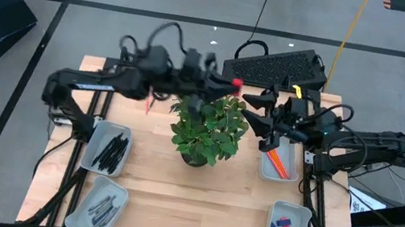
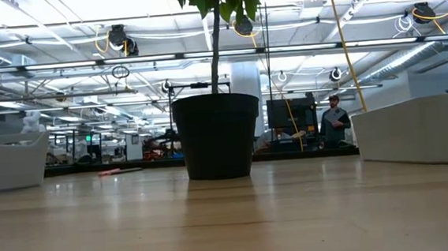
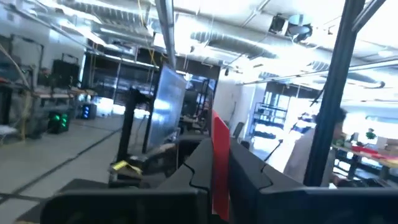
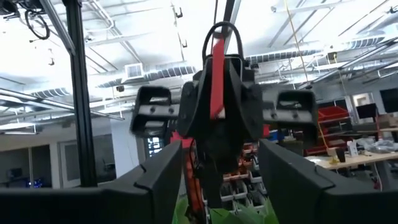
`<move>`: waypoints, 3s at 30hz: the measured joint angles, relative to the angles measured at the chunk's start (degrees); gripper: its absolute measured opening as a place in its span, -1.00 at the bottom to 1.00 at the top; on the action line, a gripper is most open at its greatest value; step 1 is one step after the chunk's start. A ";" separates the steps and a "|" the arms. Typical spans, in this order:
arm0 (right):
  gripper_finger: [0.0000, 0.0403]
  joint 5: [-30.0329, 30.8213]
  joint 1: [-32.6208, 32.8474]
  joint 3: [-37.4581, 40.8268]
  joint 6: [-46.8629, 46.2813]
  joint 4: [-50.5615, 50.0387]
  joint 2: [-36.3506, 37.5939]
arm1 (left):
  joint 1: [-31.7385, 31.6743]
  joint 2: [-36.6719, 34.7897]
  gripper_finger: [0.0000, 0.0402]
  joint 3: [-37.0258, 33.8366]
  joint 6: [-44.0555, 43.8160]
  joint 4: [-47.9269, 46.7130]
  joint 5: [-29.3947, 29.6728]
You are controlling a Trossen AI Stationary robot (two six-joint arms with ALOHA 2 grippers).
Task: Sort crayons/erasers/pens/pencils in bins
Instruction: Put the red eraser into the bottom right gray bin
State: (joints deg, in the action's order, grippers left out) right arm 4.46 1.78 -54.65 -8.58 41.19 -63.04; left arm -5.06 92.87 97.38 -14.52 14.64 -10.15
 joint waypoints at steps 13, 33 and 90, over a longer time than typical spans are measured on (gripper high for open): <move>-0.30 0.28 -0.04 0.00 0.26 0.70 -0.01 | 0.68 4.36 -0.84 -0.02 -1.91 2.49 -0.37; -0.95 0.41 -1.10 0.04 -1.20 -1.53 -0.03 | 0.70 4.57 -0.53 0.13 0.31 -1.05 1.16; -0.93 -7.41 59.00 2.70 -93.50 -91.08 -10.82 | -12.50 -27.15 0.24 -21.91 -26.59 -94.53 38.70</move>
State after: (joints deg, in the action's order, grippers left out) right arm -2.96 60.79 -51.95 -102.08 -49.89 -73.86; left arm -17.56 65.71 75.48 -41.10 -79.90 28.55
